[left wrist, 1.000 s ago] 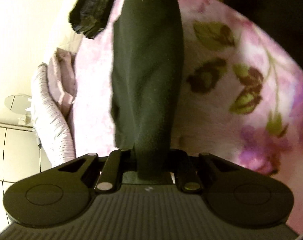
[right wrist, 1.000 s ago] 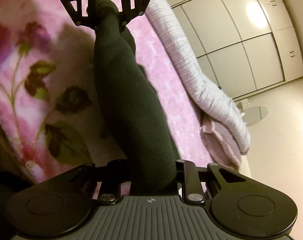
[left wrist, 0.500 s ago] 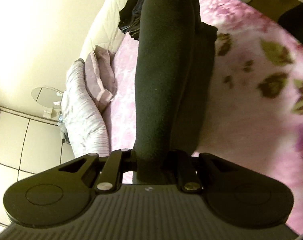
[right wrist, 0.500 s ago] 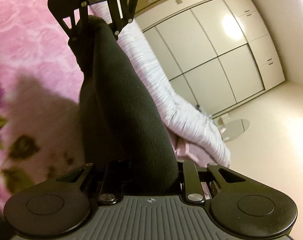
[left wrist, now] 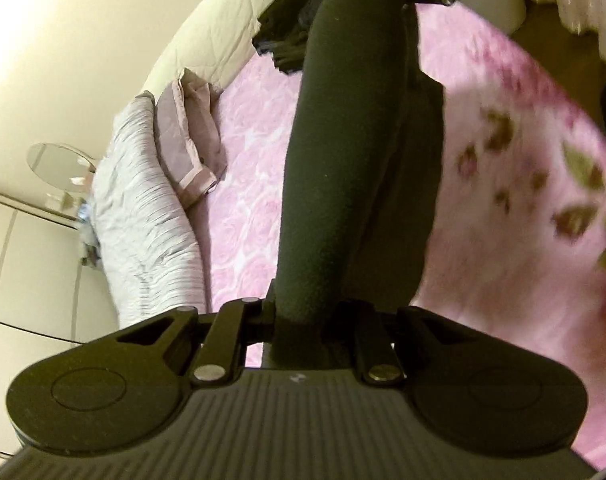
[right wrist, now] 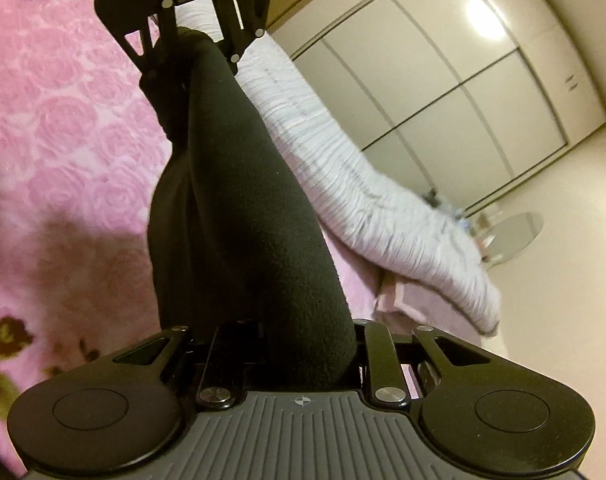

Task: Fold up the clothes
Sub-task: 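Lift the folded shirt with both grippers and carry it toward the clothes stack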

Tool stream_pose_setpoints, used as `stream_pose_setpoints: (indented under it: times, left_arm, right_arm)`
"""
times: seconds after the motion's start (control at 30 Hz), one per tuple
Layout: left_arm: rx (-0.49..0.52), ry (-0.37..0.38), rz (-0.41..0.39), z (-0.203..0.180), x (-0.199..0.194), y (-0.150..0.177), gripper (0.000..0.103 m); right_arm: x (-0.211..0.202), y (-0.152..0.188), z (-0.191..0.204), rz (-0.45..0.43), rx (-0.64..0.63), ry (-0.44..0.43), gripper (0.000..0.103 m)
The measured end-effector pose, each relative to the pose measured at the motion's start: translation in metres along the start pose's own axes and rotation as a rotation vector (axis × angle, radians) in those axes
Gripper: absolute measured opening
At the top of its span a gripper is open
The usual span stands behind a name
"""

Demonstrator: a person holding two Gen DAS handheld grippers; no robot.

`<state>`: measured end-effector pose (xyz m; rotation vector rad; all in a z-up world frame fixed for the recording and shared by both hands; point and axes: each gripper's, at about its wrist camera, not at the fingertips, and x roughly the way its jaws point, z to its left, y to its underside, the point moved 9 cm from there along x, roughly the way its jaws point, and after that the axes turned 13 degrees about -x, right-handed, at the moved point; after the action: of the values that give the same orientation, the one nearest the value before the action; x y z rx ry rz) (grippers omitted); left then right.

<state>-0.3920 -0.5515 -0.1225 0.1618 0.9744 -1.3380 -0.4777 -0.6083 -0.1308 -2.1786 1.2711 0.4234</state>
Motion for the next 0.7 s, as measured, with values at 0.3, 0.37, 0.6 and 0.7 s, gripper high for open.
stream_pose_setpoints:
  times: [0.3, 0.37, 0.6, 0.7]
  left_arm:
    - [-0.066, 0.111, -0.002, -0.010, -0.031, -0.156, 0.012]
    - [-0.081, 0.125, -0.013, -0.014, -0.034, -0.191, 0.012]
    - [-0.082, 0.154, -0.121, -0.016, -0.018, -0.283, 0.012]
    - [-0.066, 0.168, -0.184, -0.010, -0.009, -0.314, 0.012]
  right_arm:
    - [-0.097, 0.089, -0.088, 0.082, 0.009, -0.131, 0.021]
    - [-0.115, 0.115, -0.109, 0.099, 0.010, -0.128, 0.021]
    - [-0.142, 0.185, -0.165, 0.205, 0.069, -0.044, 0.021]
    - [-0.152, 0.203, -0.182, 0.257, 0.067, -0.023, 0.021]
